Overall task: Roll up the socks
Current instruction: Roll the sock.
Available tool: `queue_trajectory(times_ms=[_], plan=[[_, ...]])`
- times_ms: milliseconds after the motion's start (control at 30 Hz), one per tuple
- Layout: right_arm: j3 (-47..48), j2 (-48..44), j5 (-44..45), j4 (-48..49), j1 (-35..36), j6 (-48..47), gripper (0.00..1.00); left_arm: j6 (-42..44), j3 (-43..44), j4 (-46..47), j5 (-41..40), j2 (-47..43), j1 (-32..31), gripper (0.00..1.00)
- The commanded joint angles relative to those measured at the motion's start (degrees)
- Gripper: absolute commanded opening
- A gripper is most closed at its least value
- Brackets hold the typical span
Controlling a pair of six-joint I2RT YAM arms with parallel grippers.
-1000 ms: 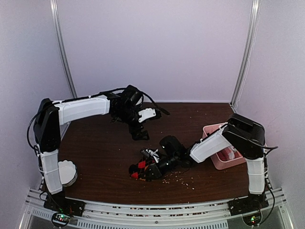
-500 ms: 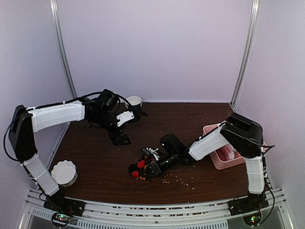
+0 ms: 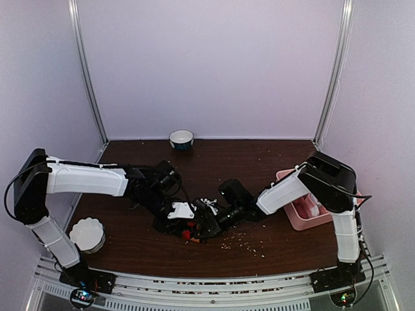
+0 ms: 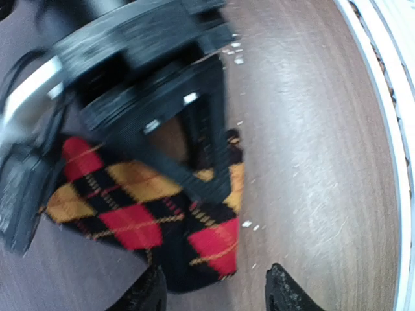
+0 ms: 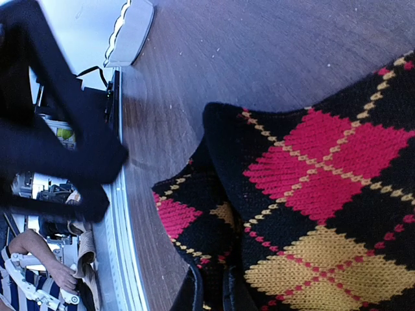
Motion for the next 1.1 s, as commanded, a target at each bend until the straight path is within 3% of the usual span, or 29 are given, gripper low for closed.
queue_trajectory(times_ms=[0, 233, 433, 633, 800, 1067], plan=[[-4.2, 6.9, 11.4, -13.1, -1.5, 2.3, 0.00, 0.6, 1.6, 1.4, -0.6, 2.2, -1.6, 0.53], [-4.9, 6.9, 10.8, -10.3, -1.5, 3.9, 0.00, -0.7, 3.2, 0.8, -2.0, 6.7, -2.3, 0.48], [-6.4, 7.0, 10.0, -6.6, -1.5, 5.9, 0.00, -2.6, 5.4, -0.2, -4.1, 10.6, -2.2, 0.28], [-9.8, 3.4, 12.2, -2.1, -1.4, 4.7, 0.00, -5.6, 9.7, -4.9, 0.3, 14.7, 1.5, 0.17], [-17.0, -3.1, 17.4, 6.8, -1.3, 1.9, 0.19, -8.0, 16.6, -13.1, 7.1, 19.5, 5.4, 0.13], [-25.4, -10.0, 24.8, 15.0, -0.7, -2.2, 0.28, -14.2, 25.1, -21.5, 12.7, 28.8, 9.9, 0.12]])
